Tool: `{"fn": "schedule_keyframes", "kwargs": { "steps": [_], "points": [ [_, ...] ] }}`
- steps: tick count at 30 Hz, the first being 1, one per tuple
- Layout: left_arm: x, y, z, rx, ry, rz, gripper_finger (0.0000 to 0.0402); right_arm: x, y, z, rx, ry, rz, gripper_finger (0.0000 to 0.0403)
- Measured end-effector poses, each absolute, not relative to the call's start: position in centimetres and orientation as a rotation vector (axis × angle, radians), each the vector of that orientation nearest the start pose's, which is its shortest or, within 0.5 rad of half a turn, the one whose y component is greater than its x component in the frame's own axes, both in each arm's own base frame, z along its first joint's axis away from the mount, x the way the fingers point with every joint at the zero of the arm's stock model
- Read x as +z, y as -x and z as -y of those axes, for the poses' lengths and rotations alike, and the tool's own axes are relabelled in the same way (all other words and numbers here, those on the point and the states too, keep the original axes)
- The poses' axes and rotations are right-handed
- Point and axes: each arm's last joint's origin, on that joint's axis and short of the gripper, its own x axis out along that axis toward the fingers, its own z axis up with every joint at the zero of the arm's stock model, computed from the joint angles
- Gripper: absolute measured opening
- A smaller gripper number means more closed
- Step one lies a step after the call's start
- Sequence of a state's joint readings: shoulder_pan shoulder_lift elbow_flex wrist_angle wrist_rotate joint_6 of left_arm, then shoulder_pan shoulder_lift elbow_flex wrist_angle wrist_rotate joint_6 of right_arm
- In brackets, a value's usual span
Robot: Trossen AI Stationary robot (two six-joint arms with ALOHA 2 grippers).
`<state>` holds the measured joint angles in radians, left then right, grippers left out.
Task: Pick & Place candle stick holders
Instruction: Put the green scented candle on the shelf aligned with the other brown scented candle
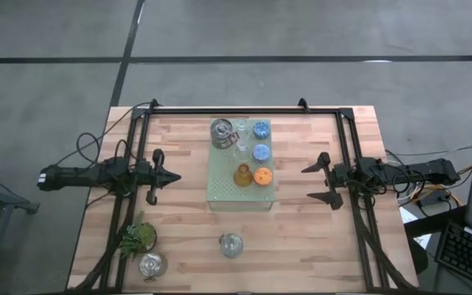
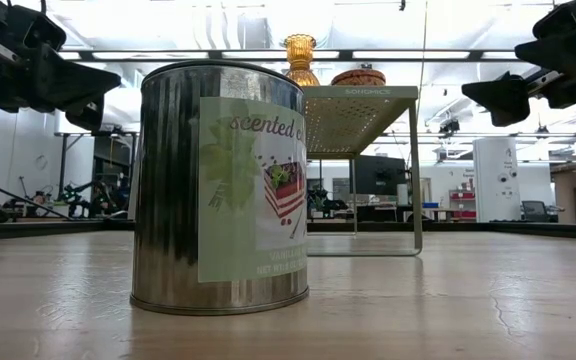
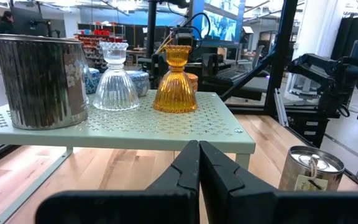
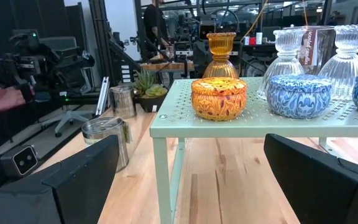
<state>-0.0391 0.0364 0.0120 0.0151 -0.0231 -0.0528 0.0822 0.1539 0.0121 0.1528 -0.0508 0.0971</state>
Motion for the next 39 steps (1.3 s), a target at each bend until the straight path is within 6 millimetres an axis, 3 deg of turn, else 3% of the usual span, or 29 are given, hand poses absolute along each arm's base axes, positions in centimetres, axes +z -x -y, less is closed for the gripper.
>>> {"fn": "schedule_keyframes", "kwargs": {
  "steps": [9,20,28,35,39],
  "points": [
    [16.7,-9.9,0.3,-0.014,0.059,0.001,0.0007,17.0,-10.6,-1.0,0.133,-0.097,0.005,0.0391],
    [17.7,-9.9,0.3,-0.025,0.232,0.098,0.0007,17.0,-10.6,-1.0,0.134,-0.097,0.005,0.0391],
    [19.5,-9.5,0.3,-0.080,0.464,0.286,0.0007,17.0,-10.6,-1.0,0.134,-0.097,0.005,0.0391],
    [21.2,-9.1,0.6,-0.210,0.551,0.429,0.0007,17.0,-10.6,-1.0,0.134,-0.097,0.005,0.0391],
    [22.4,-9.5,1.0,-0.269,0.536,0.427,0.0007,17.0,-10.6,-1.0,0.134,-0.097,0.005,0.0391]
  ]
}}
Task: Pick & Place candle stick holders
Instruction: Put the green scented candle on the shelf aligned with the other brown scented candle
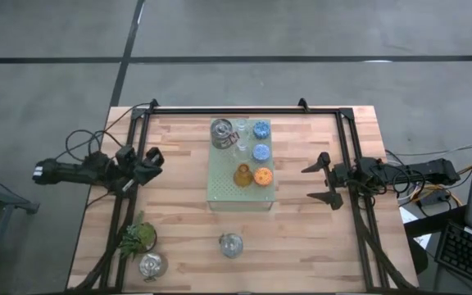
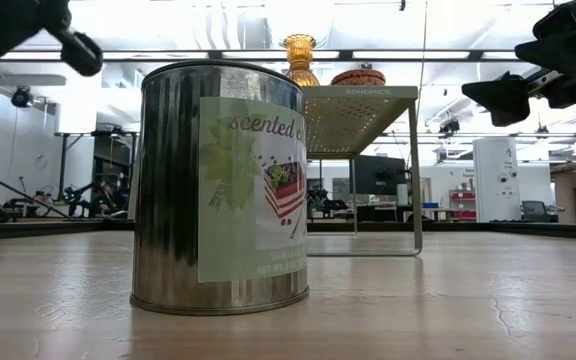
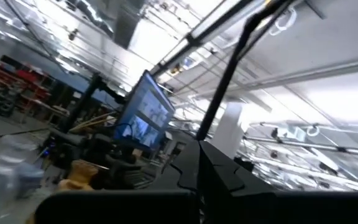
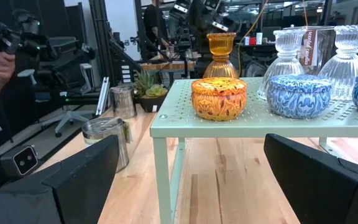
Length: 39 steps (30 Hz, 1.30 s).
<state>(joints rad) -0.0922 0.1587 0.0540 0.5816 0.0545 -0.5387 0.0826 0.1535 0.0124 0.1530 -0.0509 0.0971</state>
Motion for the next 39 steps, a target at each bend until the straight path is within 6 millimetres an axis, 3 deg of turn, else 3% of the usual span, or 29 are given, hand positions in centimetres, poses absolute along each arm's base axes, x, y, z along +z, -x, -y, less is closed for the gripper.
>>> {"fn": "schedule_keyframes", "kwargs": {
  "steps": [11,15,22,25,33,39],
  "points": [
    [26.1,-13.5,3.7,-0.305,0.418,0.252,0.0008,17.0,-10.6,-1.0,0.134,-0.097,0.005,0.0391],
    [28.2,-15.6,5.5,-0.287,0.318,0.167,0.0032,17.0,-10.6,-1.0,0.134,-0.097,0.005,0.0391],
    [31.6,-18.5,7.9,-0.246,0.199,-0.083,0.0136,17.0,-10.6,-1.0,0.134,-0.097,0.005,0.0391],
    [31.7,-19.8,9.0,-0.249,0.167,-0.162,0.0194,16.9,-10.6,-1.0,0.133,-0.097,0.001,0.0391],
    [29.9,-23.1,11.7,-0.280,0.096,-0.277,0.0345,16.8,-10.7,-1.0,0.132,-0.097,-0.020,0.0391],
    [27.8,-25.4,12.9,-0.267,0.079,-0.366,0.0397,16.7,-10.7,-1.0,0.132,-0.097,-0.024,0.0391]
  ]
}}
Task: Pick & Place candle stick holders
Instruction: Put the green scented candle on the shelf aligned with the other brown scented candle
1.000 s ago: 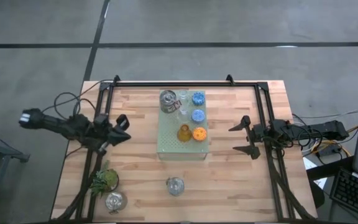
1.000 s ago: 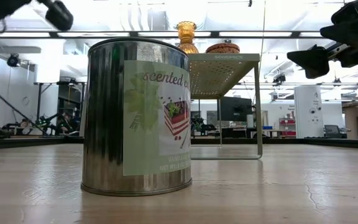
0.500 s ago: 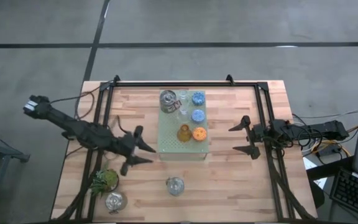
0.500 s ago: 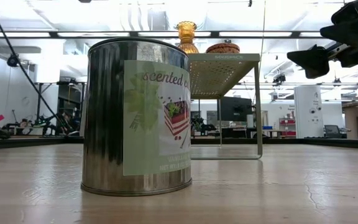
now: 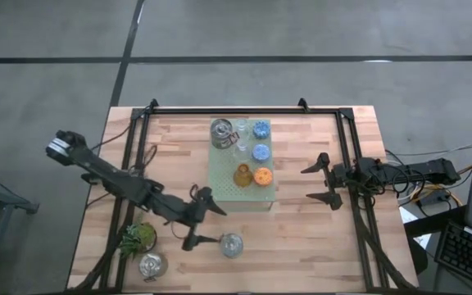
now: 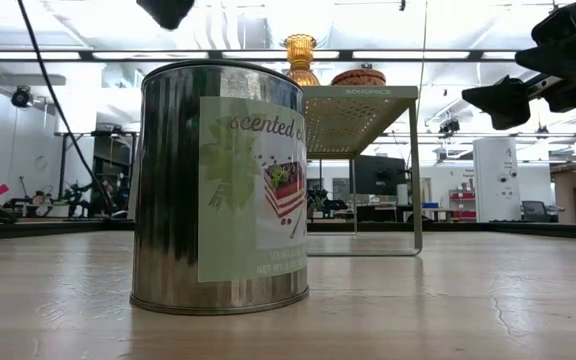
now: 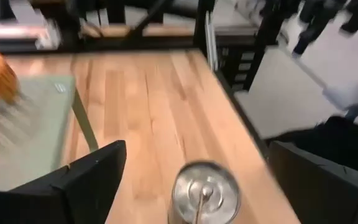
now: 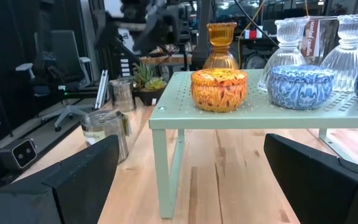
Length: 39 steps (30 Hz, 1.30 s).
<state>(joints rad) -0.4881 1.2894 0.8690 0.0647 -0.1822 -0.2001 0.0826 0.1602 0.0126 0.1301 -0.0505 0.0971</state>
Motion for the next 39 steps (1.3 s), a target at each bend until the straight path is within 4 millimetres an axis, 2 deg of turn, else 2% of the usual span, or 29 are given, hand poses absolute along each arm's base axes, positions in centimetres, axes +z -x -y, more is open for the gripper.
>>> {"fn": "schedule_keyframes", "kwargs": {
  "steps": [4,22,39],
  "points": [
    [26.2,-26.7,13.7,-0.264,0.045,-0.432,0.0395,16.7,-10.7,-1.0,0.132,-0.097,-0.023,0.0391],
    [21.9,-30.9,17.1,-0.304,-0.061,-0.531,0.0394,16.7,-10.7,-1.0,0.132,-0.097,-0.023,0.0391],
    [18.4,-31.9,17.8,-0.289,-0.059,-0.637,0.0394,16.7,-10.7,-1.0,0.133,-0.097,-0.023,0.0391]
  ]
}}
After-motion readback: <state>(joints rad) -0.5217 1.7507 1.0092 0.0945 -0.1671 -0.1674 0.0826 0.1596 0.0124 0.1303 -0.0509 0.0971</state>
